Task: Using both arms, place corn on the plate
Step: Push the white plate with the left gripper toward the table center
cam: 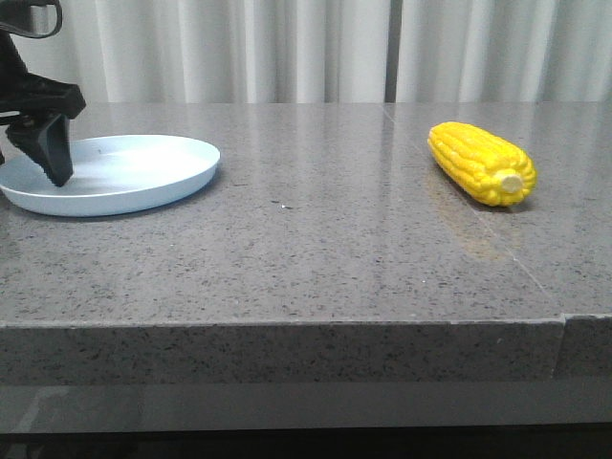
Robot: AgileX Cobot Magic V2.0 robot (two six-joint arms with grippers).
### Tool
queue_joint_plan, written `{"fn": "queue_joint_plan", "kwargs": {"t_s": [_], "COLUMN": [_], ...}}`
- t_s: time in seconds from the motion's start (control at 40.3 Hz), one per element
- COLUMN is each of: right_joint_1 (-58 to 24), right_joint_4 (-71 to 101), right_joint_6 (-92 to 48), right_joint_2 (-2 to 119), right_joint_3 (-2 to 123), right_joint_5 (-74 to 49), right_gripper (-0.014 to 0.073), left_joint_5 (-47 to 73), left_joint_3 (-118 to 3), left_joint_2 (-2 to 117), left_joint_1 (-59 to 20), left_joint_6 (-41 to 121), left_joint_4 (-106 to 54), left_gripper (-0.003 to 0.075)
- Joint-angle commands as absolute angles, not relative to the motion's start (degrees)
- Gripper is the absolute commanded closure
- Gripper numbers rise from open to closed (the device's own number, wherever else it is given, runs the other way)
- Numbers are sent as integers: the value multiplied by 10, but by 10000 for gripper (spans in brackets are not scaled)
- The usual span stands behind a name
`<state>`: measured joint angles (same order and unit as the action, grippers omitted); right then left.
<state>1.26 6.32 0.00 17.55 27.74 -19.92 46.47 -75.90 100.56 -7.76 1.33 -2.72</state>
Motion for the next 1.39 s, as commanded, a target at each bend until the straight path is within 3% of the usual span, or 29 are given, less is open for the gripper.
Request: {"fn": "queue_joint_plan", "kwargs": {"t_s": [0.0, 0.174, 0.447, 0.795, 1.118, 1.242, 1.366], "right_joint_1": [15, 15, 15, 15, 15, 15, 15], "right_joint_4": [64, 64, 64, 64, 64, 64, 64], "right_joint_6": [-5, -5, -5, -5, -5, -5, -5], "right_joint_2": [185, 185, 185, 185, 185, 185, 185], "right_joint_3": [297, 297, 297, 297, 297, 297, 297], "right_joint_5": [-150, -150, -150, -150, -150, -150, -150], "right_gripper": [52, 52, 52, 52, 52, 52, 52], "left_joint_5": [451, 449, 447, 432, 450, 453, 444], "left_joint_3": [-773, -773, -793, -853, -853, -853, -859], "left_joint_2": [987, 987, 970, 993, 1022, 1024, 1007], "left_joint_1": [-82, -82, -91, -188, -179, -179, -178], "left_joint_6": [14, 14, 14, 11, 10, 10, 10], "left_joint_4": [-35, -36, -112, -196, -196, -188, -169], "left_gripper": [387, 744, 741, 740, 736, 647, 484]}}
